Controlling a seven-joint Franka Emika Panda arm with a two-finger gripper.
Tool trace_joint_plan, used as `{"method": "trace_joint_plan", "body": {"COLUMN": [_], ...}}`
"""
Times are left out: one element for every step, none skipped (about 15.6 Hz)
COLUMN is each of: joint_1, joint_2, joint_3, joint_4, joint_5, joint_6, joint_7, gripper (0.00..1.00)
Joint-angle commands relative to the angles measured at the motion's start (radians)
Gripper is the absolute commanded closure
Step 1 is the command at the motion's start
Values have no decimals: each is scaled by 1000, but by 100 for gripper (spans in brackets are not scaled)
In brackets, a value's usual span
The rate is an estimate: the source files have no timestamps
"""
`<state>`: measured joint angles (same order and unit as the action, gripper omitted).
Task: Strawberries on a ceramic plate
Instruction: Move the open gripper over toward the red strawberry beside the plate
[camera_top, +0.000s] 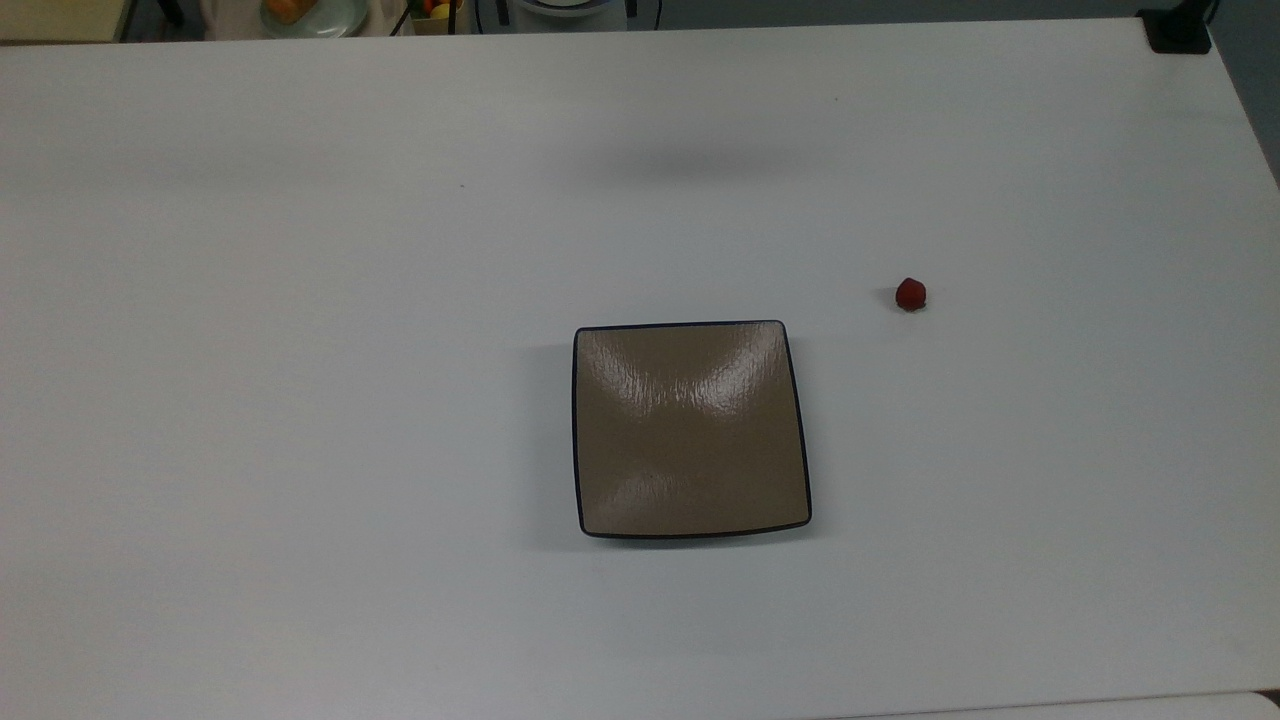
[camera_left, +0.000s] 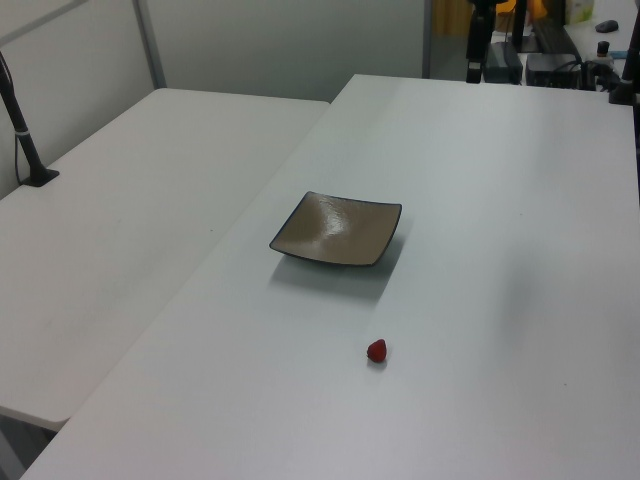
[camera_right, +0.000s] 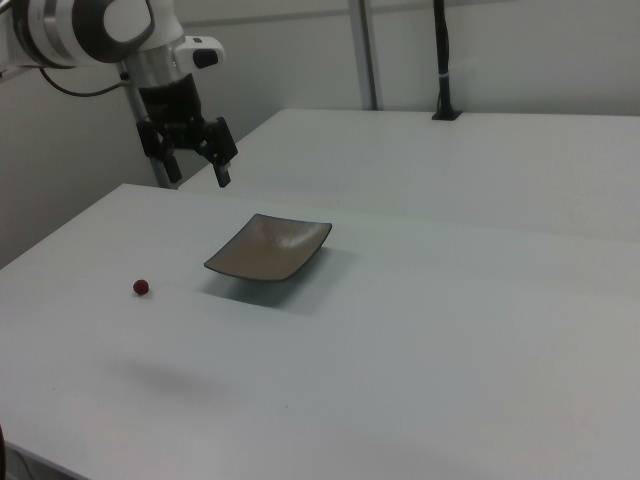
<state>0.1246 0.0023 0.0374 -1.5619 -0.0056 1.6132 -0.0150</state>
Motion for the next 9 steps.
{"method": "trace_joint_plan", "body": {"joint_1": [16, 20, 23, 24, 30, 36, 41, 44, 53], "joint_2": [-2, 1, 2, 7, 10, 15, 24, 30, 34], "joint_3": [-1, -1, -1, -1, -1, -1, -1, -1, -1], "joint_4": [-27, -27, -27, -27, -27, -26, -23, -20, -20], "joint_5": [1, 3, 3, 3, 3, 3, 4, 4, 3], "joint_6": [33, 33, 33, 33, 33, 33, 33, 33, 33], "joint_7": [15, 15, 15, 15, 15, 15, 15, 15, 15], "gripper": [0, 0, 0, 0, 0, 0, 0, 0, 0]}}
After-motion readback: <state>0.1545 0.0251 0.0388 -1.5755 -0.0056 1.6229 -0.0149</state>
